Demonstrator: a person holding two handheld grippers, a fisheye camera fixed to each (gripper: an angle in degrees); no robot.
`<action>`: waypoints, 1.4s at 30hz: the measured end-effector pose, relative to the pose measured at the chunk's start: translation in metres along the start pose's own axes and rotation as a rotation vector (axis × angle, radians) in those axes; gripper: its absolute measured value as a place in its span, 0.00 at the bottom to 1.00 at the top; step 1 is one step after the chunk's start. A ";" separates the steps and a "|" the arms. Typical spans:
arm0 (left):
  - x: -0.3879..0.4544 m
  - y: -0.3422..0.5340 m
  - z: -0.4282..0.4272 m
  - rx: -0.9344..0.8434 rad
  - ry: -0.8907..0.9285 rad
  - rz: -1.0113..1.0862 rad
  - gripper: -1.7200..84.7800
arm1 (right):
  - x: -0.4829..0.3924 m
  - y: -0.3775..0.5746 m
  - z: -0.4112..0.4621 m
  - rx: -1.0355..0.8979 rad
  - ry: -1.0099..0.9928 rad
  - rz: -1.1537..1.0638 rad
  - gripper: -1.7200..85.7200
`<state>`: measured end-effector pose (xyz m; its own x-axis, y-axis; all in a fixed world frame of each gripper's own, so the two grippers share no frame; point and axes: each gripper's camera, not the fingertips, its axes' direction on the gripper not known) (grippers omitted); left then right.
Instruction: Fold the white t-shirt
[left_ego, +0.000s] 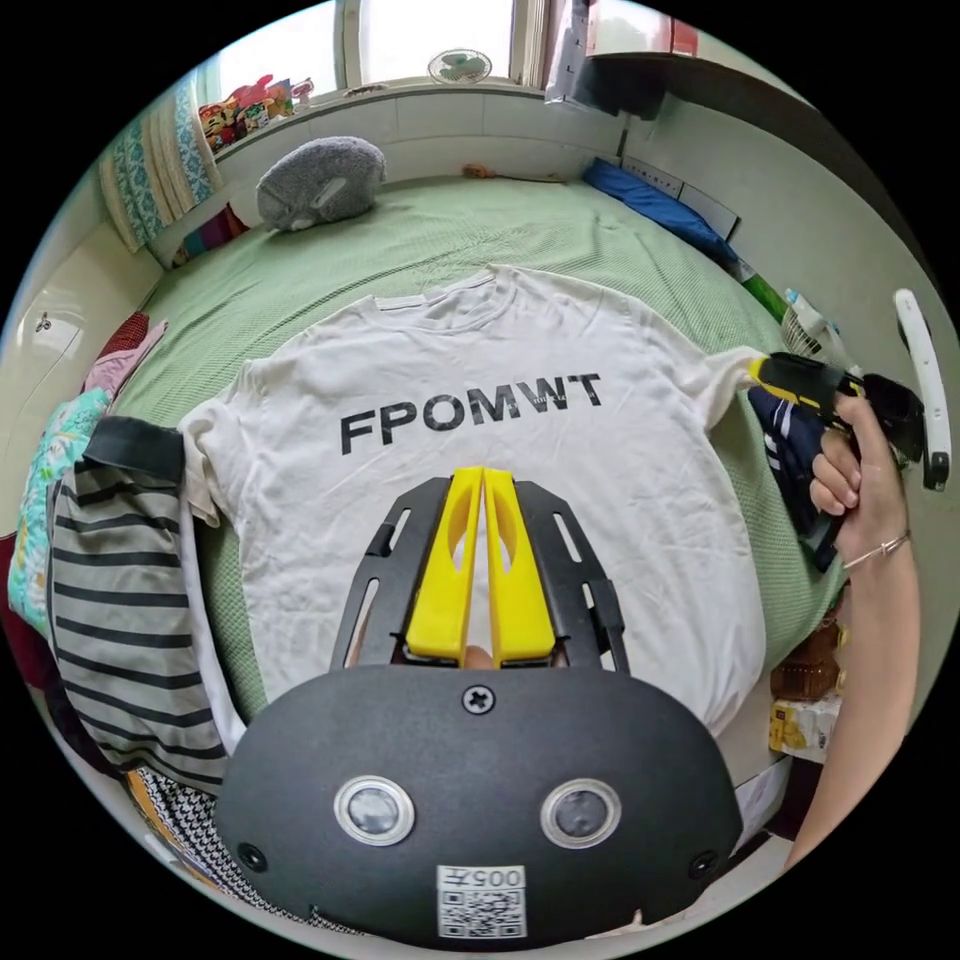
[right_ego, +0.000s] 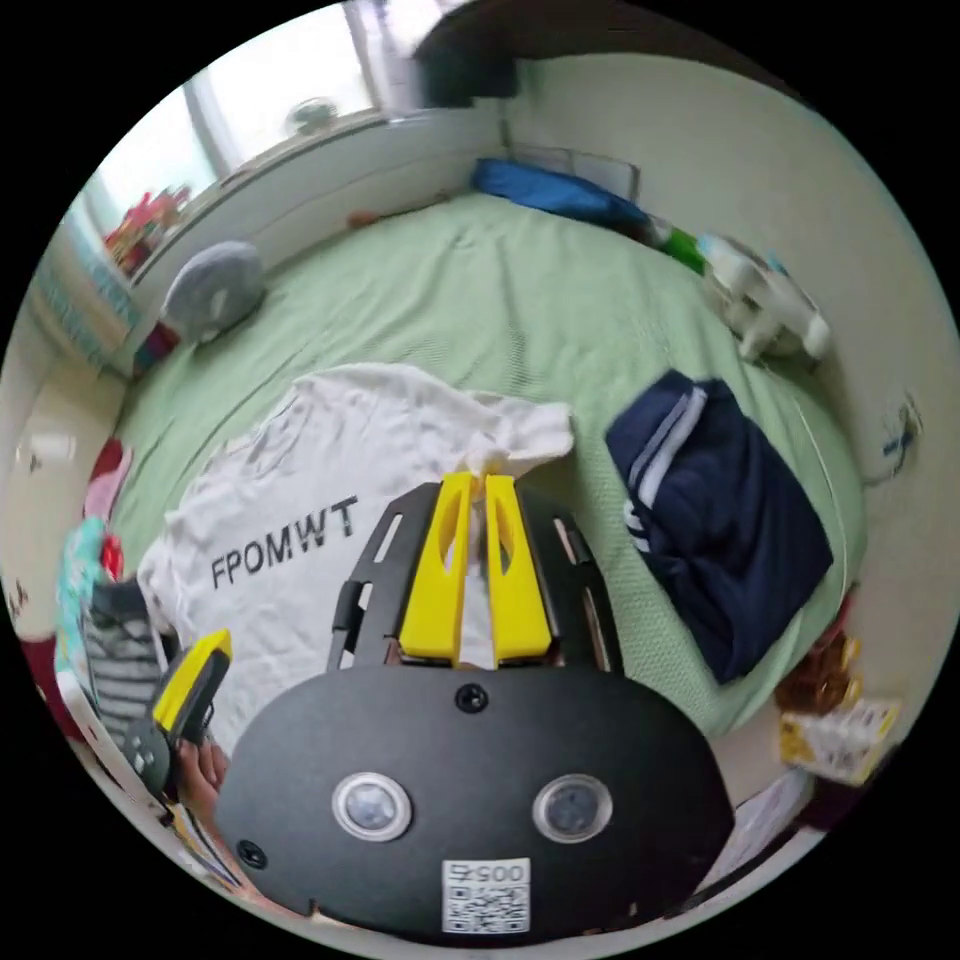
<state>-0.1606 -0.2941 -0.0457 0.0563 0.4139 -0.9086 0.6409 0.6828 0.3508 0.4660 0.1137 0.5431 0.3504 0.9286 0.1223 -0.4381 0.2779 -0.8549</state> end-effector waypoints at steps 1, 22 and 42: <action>-0.001 -0.001 0.001 -0.003 0.004 0.000 0.02 | -0.024 0.001 0.001 -0.004 -0.020 -0.095 0.06; -0.023 -0.029 0.017 -0.060 0.070 -0.041 0.02 | -0.007 -0.037 0.061 -0.166 -0.087 -0.059 0.13; -0.031 -0.052 0.027 -0.077 0.079 -0.039 0.02 | -0.087 -0.095 0.071 -0.049 0.020 -0.079 0.03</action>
<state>-0.1753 -0.3585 -0.0422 -0.0293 0.4303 -0.9022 0.5809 0.7419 0.3350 0.4181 0.0236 0.6495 0.3989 0.8989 0.1812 -0.3671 0.3376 -0.8668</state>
